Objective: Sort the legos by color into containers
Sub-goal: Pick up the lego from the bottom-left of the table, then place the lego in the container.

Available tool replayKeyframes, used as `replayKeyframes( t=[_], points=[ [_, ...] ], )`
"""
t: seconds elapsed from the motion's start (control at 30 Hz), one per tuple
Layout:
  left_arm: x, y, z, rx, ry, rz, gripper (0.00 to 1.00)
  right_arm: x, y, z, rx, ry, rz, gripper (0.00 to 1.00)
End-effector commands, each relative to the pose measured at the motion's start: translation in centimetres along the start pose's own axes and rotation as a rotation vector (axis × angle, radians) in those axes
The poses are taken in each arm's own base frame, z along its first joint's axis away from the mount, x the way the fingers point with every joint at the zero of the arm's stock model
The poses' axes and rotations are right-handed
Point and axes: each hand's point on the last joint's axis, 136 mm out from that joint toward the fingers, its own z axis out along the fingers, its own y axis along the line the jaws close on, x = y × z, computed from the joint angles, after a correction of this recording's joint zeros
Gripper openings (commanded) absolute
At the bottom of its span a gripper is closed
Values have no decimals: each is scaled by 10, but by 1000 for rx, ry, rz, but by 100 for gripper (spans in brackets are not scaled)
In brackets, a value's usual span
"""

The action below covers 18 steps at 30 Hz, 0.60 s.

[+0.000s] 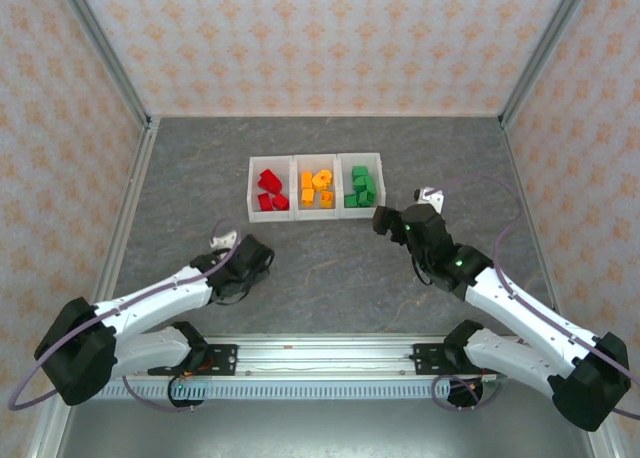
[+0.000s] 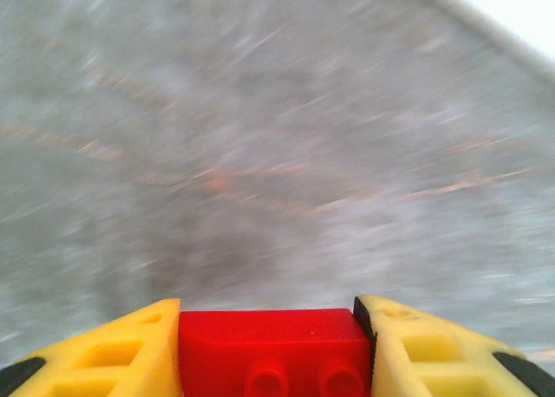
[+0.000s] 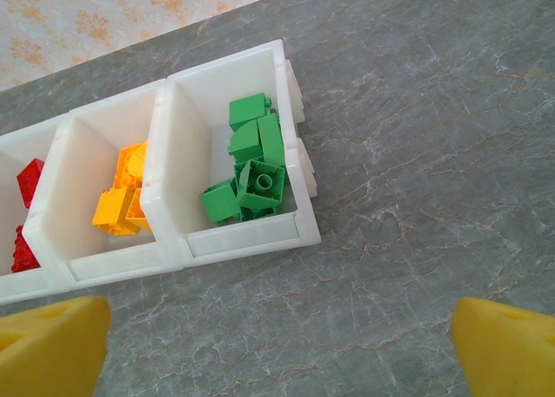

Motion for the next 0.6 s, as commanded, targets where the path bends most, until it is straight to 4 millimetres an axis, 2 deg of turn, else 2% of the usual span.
replayKeyframes(
  t=[0.0, 0.1, 0.27, 0.4, 0.5, 0.57],
  points=[
    [-31, -23, -19, 40, -104, 25, 0, -1, -9, -1, 37, -15, 7, 100],
    [-54, -33, -28, 25, -159, 52, 0, -2, -9, -1, 38, -17, 5, 100],
    [-99, -54, -26, 6, -210, 89, 0, -4, -9, -3, 45, -20, -1, 100],
    [-144, -70, -17, -22, -249, 120, 0, -7, -13, -7, 60, -27, -7, 100],
    [-166, -82, -3, -52, -246, 154, 0, -10, -16, -11, 69, -40, -8, 100],
    [-174, -87, 8, -69, -230, 170, 0, -11, -19, -14, 79, -47, -10, 100]
  ],
)
